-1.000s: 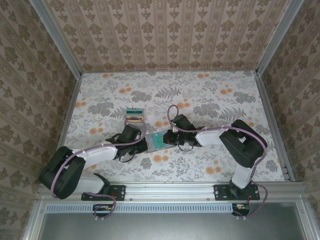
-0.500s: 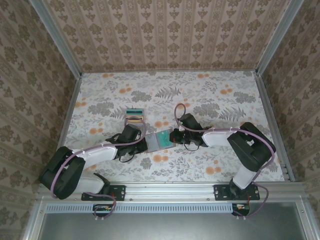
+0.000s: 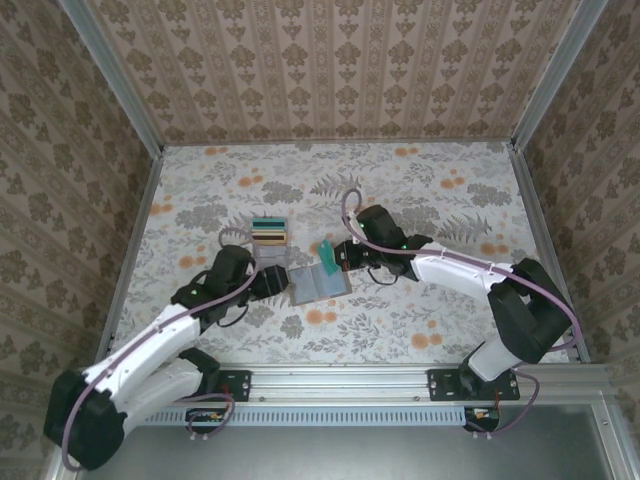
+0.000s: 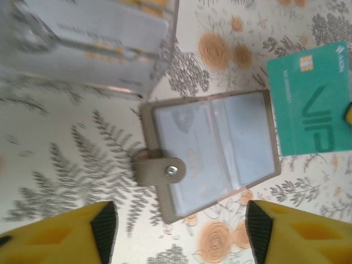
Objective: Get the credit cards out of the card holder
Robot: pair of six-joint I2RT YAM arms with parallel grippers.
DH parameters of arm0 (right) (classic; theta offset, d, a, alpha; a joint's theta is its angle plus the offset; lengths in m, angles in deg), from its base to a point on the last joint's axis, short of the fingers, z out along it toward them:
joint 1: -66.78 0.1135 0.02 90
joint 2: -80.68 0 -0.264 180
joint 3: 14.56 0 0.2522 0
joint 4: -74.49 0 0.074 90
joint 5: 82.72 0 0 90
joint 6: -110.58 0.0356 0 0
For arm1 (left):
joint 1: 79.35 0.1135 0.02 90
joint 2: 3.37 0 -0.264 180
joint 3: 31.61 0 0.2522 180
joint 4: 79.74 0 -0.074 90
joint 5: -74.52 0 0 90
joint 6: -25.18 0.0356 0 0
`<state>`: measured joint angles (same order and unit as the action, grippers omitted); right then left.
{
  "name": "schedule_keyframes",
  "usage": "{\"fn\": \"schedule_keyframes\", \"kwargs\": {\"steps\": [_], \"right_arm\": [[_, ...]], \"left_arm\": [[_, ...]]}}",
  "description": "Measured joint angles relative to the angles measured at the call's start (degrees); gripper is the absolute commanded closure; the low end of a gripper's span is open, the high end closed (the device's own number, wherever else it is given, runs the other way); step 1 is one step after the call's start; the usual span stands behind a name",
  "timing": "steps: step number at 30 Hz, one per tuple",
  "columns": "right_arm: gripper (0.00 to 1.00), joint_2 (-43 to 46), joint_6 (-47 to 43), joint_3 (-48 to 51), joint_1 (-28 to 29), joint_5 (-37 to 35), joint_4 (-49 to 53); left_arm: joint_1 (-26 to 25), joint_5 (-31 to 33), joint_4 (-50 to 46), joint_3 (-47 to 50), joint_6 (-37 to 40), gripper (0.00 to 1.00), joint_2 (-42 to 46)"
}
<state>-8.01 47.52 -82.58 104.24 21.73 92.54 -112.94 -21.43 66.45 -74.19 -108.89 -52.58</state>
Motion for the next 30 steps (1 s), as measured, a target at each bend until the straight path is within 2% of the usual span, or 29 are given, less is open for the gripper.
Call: {"fn": "schedule_keyframes", "kwargs": {"steps": [1, 6, 14, 23, 30], "right_arm": [[1.0, 0.0, -1.97, -1.84, 0.57, -0.42, 1.27], [1.0, -1.11, -11.69, -10.34, 3.02, -1.9, 5.25], [1.0, -9.79, -29.88, -24.59, 6.58, -3.34, 9.7], [1.0, -22.67, -47.06, -43.15, 7.58, -3.52, 18.78], [1.0, -29.14, -55.69, -50.82, 7.48, -5.27, 22.97]], "left_arm": [[0.79, 0.52, -1.6, 0.0, 0.02, 0.0, 2.08], [3.89, 2.43, -8.17, 0.07, -0.46, 0.0, 11.06], [6.64, 4.48, -16.39, 0.09, -0.48, 0.0, 20.52], [8.33, 4.79, -20.94, 0.09, -0.46, 0.0, 22.49], [8.57, 5.44, -22.25, 0.09, -0.48, 0.0, 22.8]]}}
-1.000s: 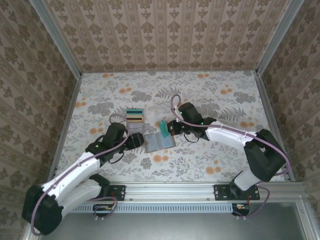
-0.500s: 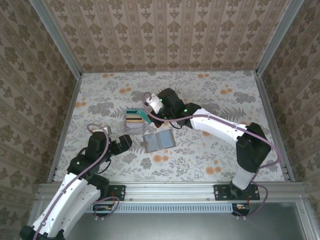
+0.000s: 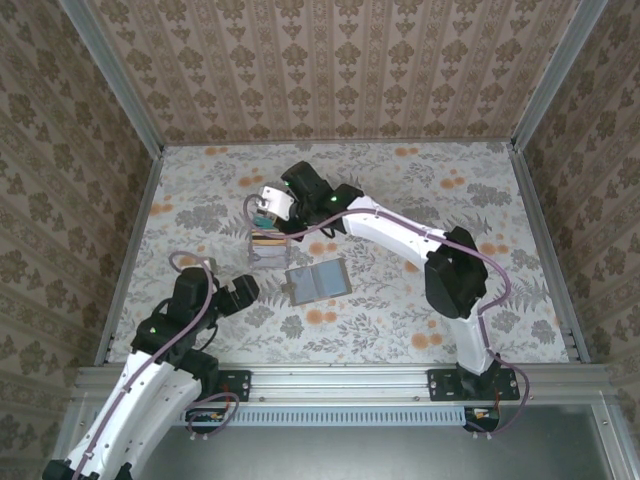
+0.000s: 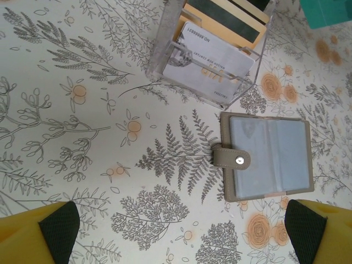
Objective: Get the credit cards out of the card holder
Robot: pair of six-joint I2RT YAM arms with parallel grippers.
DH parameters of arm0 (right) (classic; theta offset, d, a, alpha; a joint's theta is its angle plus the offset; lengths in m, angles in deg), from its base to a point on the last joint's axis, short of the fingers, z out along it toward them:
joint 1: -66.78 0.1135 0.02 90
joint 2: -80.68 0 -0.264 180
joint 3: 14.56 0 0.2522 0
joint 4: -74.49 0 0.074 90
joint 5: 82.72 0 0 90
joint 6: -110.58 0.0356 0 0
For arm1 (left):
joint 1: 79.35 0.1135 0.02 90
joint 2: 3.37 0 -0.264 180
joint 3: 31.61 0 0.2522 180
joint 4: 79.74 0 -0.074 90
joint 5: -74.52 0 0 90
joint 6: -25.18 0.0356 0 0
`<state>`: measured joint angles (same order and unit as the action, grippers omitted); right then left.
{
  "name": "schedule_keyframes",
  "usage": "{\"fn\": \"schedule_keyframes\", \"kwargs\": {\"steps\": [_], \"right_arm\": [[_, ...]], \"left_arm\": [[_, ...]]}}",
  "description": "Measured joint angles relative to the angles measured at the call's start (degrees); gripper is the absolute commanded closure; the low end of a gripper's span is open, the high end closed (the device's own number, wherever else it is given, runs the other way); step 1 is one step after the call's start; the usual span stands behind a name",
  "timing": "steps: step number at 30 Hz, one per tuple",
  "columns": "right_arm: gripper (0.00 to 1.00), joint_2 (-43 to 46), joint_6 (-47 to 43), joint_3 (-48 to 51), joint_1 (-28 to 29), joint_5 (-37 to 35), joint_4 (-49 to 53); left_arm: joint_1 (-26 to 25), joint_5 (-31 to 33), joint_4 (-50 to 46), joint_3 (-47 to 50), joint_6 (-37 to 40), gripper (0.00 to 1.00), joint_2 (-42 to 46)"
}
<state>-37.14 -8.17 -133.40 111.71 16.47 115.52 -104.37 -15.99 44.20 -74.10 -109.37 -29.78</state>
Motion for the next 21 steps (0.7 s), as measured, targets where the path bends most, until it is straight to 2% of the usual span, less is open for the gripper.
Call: {"fn": "schedule_keyframes", "kwargs": {"steps": [11, 21], "right_arm": [[1.0, -8.15, -6.8, -11.21, -0.35, -2.64, 5.42], [1.0, -14.21, -8.15, -18.62, -1.29, -2.38, 9.44]], "left_arm": [[0.42, 2.97, -3.19, 0.0, -0.96, 0.0, 4.09], [0.42, 5.75, -5.75, -0.02, -2.34, 0.0, 5.29]]}}
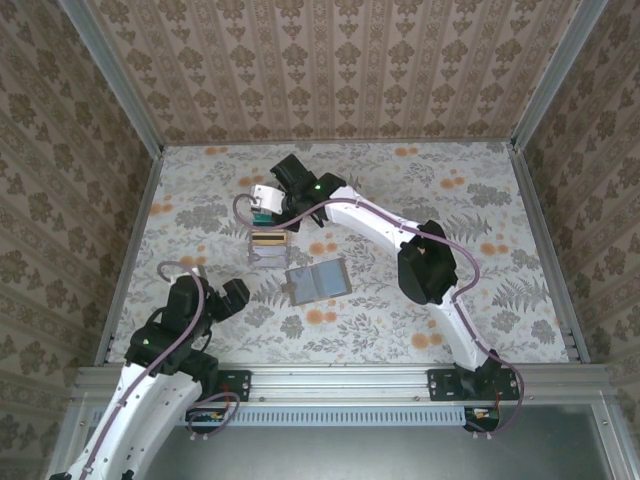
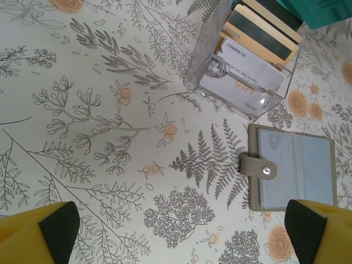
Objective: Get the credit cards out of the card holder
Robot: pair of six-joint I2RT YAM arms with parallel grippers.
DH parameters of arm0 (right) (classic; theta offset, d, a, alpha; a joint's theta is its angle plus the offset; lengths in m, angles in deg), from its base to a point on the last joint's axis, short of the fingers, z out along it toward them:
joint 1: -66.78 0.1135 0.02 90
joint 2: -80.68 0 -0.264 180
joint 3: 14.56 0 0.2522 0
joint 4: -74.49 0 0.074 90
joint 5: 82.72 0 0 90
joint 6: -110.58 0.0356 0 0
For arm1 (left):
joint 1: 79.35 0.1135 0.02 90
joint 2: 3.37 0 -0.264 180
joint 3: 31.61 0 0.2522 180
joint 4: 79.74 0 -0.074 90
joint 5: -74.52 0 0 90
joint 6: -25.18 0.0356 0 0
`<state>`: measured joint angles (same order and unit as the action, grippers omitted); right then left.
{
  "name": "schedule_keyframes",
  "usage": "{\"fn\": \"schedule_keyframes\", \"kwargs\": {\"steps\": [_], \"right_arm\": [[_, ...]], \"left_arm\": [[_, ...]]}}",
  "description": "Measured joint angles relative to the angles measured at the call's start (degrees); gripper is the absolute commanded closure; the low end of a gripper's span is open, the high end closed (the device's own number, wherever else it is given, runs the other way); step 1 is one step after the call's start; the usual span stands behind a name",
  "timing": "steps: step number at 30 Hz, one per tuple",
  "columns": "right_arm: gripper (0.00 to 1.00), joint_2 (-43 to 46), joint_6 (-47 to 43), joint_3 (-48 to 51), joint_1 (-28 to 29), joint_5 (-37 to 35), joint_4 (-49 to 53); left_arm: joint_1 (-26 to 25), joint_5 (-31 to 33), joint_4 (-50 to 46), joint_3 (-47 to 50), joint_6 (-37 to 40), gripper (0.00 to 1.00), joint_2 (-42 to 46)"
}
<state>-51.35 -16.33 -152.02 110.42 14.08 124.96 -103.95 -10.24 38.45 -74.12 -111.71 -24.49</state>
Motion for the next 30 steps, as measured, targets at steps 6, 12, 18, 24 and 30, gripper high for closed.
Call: {"fn": "schedule_keyframes", "kwargs": {"steps": [6, 12, 18, 24, 30], "right_arm": [[1.0, -2.27, -0.26, -2.6, -0.11, 0.83, 2.01], [1.0, -2.67, -0.26, -2.73, -0.11, 1.49, 2.82], [0.87, -3.74, -0.24, -3.34, -0.11, 2.16, 2.84], [0.62, -5.38, 0.72, -3.65, -0.11, 1.05, 2.49], [0.6, -5.62, 2.8, -3.63, -0.15, -1.07, 0.52]], "left_arm": [[0.33, 0.48, 0.0, 0.0, -0.02, 0.0, 0.04], [0.33, 0.66, 0.0, 0.0, -0.04, 0.0, 0.04], [0.35, 0.63, 0.0, 0.0, -0.04, 0.0, 0.04], [0.39, 0.63, 0.02, 0.0, -0.04, 0.0, 0.04], [0.7, 0.42, 0.02, 0.0, -0.02, 0.0, 0.04]]}}
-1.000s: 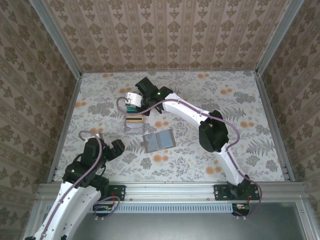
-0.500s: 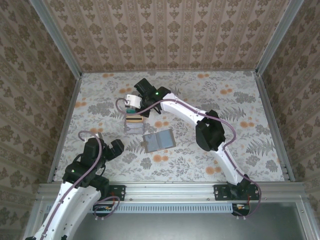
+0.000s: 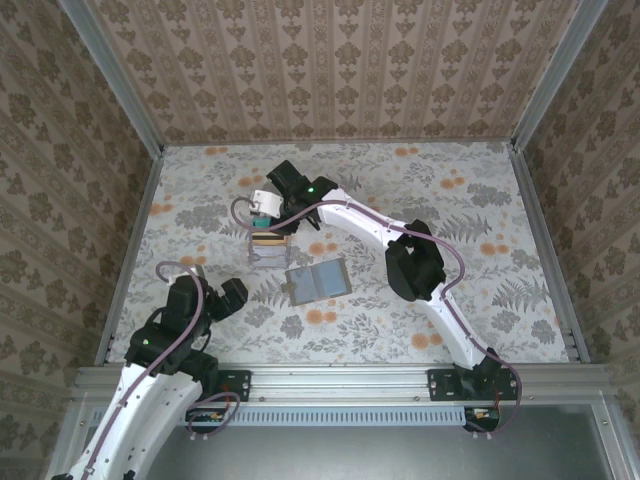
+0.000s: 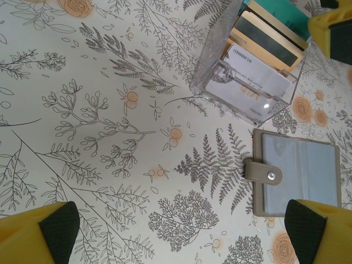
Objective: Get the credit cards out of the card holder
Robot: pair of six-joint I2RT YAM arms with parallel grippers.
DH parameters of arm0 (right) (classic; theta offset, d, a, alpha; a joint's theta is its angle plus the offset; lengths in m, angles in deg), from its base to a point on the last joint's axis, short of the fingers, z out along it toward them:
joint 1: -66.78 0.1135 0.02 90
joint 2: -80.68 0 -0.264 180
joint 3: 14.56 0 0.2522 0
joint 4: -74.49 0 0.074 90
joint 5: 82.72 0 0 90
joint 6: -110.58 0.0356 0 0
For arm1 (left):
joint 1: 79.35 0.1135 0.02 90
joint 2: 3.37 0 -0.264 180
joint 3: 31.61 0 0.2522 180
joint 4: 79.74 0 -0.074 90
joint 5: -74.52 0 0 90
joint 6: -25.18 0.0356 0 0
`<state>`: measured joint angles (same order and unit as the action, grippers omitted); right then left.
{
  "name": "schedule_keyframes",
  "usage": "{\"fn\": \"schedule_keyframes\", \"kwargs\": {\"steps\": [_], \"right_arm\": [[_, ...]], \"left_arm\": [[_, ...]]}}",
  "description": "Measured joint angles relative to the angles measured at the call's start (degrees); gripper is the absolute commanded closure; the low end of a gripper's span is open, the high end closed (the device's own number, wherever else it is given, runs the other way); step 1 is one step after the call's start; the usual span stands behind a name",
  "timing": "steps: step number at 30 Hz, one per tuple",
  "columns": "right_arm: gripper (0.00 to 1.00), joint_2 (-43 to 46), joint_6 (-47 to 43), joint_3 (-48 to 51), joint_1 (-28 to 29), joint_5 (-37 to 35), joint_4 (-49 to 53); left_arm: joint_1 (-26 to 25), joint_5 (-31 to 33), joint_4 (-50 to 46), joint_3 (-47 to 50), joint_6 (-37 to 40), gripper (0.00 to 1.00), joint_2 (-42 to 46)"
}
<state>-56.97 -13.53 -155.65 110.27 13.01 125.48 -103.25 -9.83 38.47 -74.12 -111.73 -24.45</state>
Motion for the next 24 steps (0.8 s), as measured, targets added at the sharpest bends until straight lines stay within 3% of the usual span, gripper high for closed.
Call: {"fn": "schedule_keyframes", "kwargs": {"steps": [4, 9, 19, 24], "right_arm": [[0.59, 2.14, 3.17, 4.35, -0.22, -0.7, -4.28], [0.59, 10.64, 10.12, 17.57, -0.5, -0.63, -11.34], [0.62, 32.85, 33.75, 47.1, -1.88, -0.85, -26.67], [0.64, 39.41, 44.63, 60.15, -2.4, -1.46, -29.75]], "left_arm": [[0.0, -1.11, 0.15, 0.0, 0.02, 0.0, 0.0], [0.0, -4.0, 2.23, 0.07, 0.28, 0.05, -0.5], [-0.5, -12.57, 12.31, 1.62, 0.72, 0.29, -8.94], [-6.45, -13.11, 17.86, 2.4, -0.28, 0.38, -14.56]]}}
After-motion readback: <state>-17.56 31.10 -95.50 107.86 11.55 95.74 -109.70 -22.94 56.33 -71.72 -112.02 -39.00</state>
